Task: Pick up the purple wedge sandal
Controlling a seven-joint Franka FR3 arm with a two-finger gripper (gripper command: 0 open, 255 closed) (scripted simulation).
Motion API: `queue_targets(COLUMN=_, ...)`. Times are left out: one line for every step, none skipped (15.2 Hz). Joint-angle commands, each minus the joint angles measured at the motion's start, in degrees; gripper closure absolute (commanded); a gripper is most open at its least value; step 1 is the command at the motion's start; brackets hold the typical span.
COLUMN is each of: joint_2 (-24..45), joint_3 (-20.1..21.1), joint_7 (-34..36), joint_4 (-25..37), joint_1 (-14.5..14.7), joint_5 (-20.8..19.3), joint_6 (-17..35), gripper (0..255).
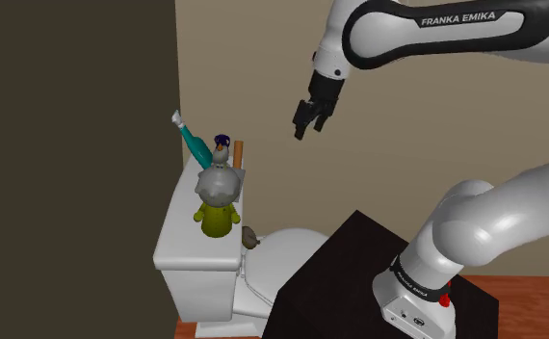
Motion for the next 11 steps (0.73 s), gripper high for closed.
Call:
queue_targets(joint_2=4.3, joint_3=0.7, joint_7=1.8, joint_4=1.0, joint_1=-0.5, joint_5=0.3, joint_6=4.1, gripper=0)
queue_targets(joint_2=6.3, joint_3=1.0, joint_7=2.8, joint_4=1.7, joint_1=-0.7, joint_5=0.4, joint_6=5.9, gripper=0)
queue_targets(joint_2=8.3, joint_3=1.4, joint_7=3.8, joint_4=2.4, joint_1=-0.9, joint_5=0.5, joint_6=7.6, gripper=0)
queue_targets(joint_2=10.3, joint_3=1.8, joint_7=4.8, joint_4=3.1, joint_1=-1.1, joint_5=0.5, joint_6=9.3, gripper=0)
queue_targets(joint_2=12.4, joint_3=2.1, joint_7=5.8, joint_4=4.0, joint_1=-1.3, joint_5=0.5, joint_6=10.9, gripper=0)
queue_targets(joint_2=14.5, joint_3=2.4, joint_7=6.8, joint_4=5.0, joint_1=-1.5, joint_5=0.4, joint_6=12.4, gripper=0)
queue_targets(joint_2=16.6, joint_3=2.7, joint_7=7.8, joint_4=6.0, joint_1=-1.7, joint_5=0.3, joint_6=13.9, gripper=0)
queue_targets(joint_2=18.7, joint_3=2.9, joint_7=8.8, joint_4=7.1, joint_1=-1.8, joint_5=0.1, joint_6=15.3, gripper=0)
queue_targets(joint_2=20.8, joint_3=3.2, joint_7=9.9, joint_4=8.2, joint_1=-2.0, joint_5=-0.1, joint_6=16.6, gripper=0)
queue_targets(joint_2=22.9, joint_3=3.4, joint_7=10.9, joint_4=9.5, joint_1=-2.1, joint_5=-0.4, joint_6=17.9, gripper=0)
queue_targets(joint_2=25.1, joint_3=3.6, joint_7=12.0, joint_4=10.8, joint_1=-2.3, joint_5=-0.7, joint_6=19.1, gripper=0)
